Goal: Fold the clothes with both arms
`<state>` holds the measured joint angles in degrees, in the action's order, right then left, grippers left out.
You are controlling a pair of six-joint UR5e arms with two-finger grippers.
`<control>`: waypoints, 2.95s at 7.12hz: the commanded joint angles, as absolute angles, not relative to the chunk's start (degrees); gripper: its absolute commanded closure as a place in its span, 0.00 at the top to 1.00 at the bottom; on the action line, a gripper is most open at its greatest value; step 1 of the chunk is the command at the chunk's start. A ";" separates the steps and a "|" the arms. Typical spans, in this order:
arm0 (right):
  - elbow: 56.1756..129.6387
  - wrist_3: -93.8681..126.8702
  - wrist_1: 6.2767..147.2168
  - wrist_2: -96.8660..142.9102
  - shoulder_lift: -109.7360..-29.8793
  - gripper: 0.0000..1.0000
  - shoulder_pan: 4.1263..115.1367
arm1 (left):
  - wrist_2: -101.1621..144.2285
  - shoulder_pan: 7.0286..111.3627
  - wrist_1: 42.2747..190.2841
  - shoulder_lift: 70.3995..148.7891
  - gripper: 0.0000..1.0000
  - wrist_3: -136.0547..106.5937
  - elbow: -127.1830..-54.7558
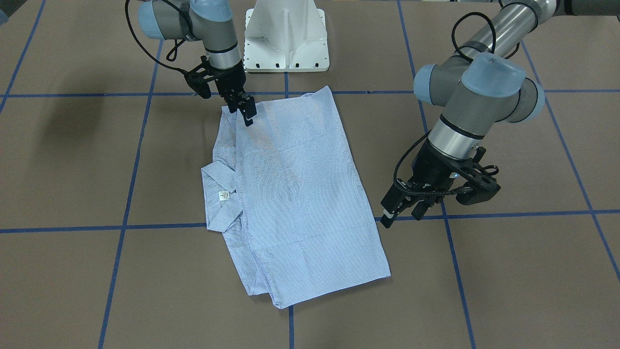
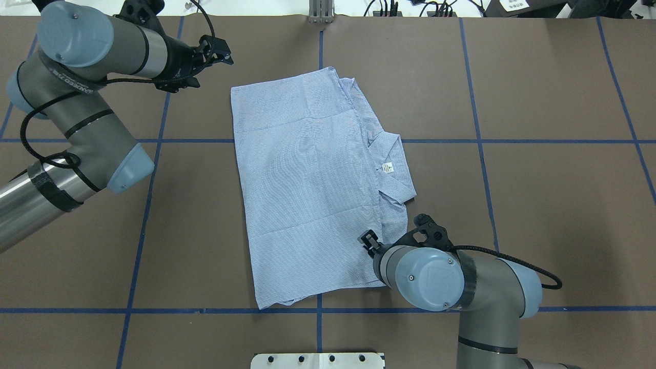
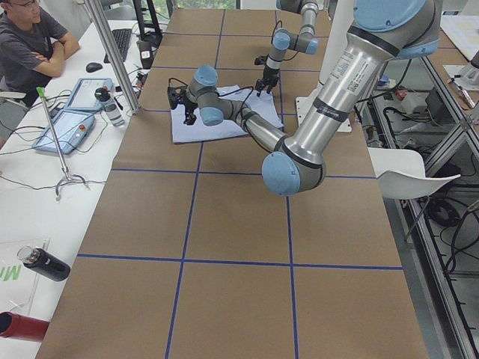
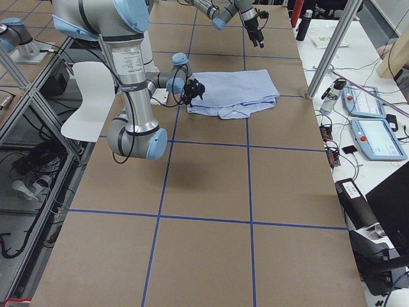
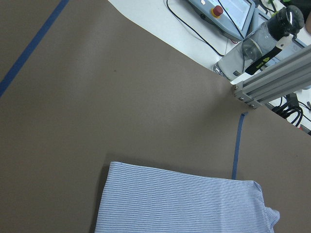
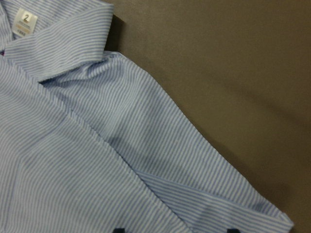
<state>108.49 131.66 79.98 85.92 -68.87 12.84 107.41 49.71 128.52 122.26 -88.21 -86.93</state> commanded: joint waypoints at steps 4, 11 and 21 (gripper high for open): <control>110.39 131.49 80.42 86.22 -70.40 0.00 12.74 | 107.49 49.66 128.50 122.34 1.00 -88.33 -86.84; 109.95 129.99 80.77 85.43 -70.40 0.64 11.25 | 107.40 49.57 128.50 122.34 1.00 -88.42 -86.66; 111.44 127.55 80.86 87.79 -71.10 0.00 12.30 | 107.23 49.66 128.50 122.26 1.00 -88.42 -86.75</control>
<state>110.89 128.97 80.79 86.77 -70.98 11.79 107.23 49.67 128.50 122.26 -88.42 -86.76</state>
